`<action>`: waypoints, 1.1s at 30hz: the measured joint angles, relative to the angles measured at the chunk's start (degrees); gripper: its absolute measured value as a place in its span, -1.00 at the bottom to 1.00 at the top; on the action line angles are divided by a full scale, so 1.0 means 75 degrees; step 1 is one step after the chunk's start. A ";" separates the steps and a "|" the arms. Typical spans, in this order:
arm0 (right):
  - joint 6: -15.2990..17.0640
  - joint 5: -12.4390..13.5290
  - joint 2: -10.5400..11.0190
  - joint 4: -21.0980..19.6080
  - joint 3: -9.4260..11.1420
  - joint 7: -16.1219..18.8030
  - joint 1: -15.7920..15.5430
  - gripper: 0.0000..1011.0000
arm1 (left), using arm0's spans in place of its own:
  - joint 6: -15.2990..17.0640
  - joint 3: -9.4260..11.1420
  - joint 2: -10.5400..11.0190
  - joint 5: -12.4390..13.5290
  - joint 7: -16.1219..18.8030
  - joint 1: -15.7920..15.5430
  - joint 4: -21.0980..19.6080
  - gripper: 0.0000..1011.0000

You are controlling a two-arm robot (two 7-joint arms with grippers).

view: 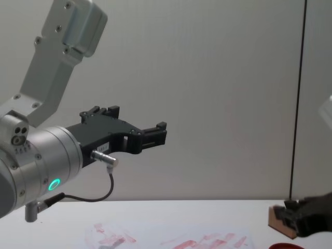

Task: Use the one hand to pick up the stamp and affix it onto the A4 paper.

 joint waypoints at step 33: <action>0.0167 -0.0279 0.0033 0.0438 -0.0048 -0.0073 -0.0040 0.42 | 0.0000 0.0000 0.0000 0.0000 0.0000 0.0000 0.0000 0.98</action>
